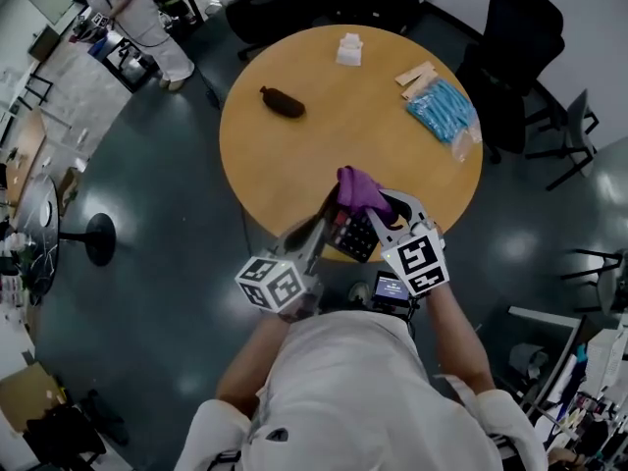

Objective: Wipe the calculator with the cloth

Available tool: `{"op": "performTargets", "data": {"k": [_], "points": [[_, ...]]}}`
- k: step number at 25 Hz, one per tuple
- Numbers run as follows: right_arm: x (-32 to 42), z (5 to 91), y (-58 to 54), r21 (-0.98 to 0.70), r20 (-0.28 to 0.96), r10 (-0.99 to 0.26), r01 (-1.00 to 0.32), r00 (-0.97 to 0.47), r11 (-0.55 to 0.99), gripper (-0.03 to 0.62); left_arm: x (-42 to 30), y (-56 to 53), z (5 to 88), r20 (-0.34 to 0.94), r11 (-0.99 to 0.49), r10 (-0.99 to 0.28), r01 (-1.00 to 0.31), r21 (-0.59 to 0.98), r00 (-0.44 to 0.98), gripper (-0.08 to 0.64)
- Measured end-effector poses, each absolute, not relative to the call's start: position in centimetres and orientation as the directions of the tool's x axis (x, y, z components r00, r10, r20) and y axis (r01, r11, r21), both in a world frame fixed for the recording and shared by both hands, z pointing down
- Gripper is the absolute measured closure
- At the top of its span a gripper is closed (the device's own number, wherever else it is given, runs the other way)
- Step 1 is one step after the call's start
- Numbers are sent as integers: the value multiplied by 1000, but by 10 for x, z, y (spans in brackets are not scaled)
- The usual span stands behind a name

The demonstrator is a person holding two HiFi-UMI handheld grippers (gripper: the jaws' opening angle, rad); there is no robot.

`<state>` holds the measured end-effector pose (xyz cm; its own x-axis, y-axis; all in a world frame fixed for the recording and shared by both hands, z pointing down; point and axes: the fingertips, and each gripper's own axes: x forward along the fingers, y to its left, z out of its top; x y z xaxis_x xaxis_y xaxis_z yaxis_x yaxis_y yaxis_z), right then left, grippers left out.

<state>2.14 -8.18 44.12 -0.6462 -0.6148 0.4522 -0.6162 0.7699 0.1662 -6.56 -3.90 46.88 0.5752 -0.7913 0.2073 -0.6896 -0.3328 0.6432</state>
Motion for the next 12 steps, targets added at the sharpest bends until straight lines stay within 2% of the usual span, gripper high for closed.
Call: {"op": "performTargets", "data": {"k": [5,12], "points": [[-7,440,-70,251,498,-594,-551,-632,796,506,-66,-36,451,159,-357,-797,-666,655,583,512],[-36,446,-22,339,553,-501,-369,-666,865,506,-77,-28,455,164,-317,-806,-647,693,569,512]]}}
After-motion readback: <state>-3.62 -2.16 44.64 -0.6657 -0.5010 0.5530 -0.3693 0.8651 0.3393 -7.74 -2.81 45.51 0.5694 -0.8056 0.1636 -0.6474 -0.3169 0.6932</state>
